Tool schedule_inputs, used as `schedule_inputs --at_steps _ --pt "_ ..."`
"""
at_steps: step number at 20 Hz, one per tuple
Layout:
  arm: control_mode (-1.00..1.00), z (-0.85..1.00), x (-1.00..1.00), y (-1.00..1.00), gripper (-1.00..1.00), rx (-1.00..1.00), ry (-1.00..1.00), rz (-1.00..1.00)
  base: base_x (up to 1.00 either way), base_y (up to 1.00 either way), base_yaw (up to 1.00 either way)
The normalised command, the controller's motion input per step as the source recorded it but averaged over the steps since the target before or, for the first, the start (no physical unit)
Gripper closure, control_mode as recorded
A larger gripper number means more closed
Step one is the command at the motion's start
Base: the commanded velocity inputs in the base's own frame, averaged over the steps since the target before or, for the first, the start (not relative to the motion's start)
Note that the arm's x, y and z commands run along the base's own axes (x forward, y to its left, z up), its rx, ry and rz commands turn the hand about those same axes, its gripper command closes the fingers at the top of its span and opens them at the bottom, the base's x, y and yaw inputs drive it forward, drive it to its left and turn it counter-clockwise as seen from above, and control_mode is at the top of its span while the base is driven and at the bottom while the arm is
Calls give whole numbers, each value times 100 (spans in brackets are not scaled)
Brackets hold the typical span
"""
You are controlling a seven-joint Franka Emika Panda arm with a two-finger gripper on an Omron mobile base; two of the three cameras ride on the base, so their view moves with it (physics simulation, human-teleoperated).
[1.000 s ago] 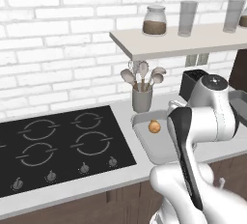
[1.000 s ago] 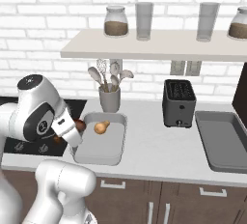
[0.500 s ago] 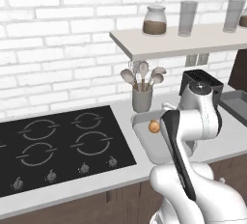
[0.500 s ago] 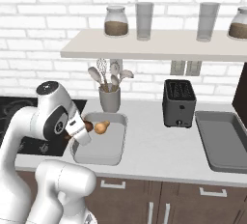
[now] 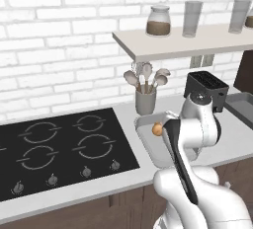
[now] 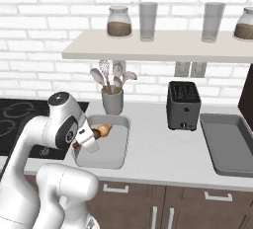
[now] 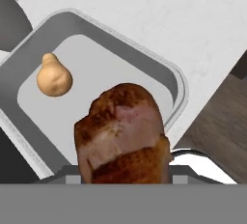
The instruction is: Place one squash and one chicken drumstick in each tupperware on the nearby counter, to pack two identical lunches.
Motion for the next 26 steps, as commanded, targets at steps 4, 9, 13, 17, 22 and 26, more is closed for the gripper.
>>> schedule_inputs --at_steps 4,9,13,17,22,26 --pt "-100 -25 29 0 100 3 1 0 0 0 0" --pt "-100 -30 31 -4 100 2 5 -2 0 0 0" --pt "-100 -27 43 0 100 0 5 -4 0 0 0" --pt "-100 -25 48 -1 100 0 3 -6 0 0 0" --pt "-100 -28 40 -7 100 0 3 -4 0 0 0" --pt "-100 -44 14 -1 100 0 6 -3 0 0 0"
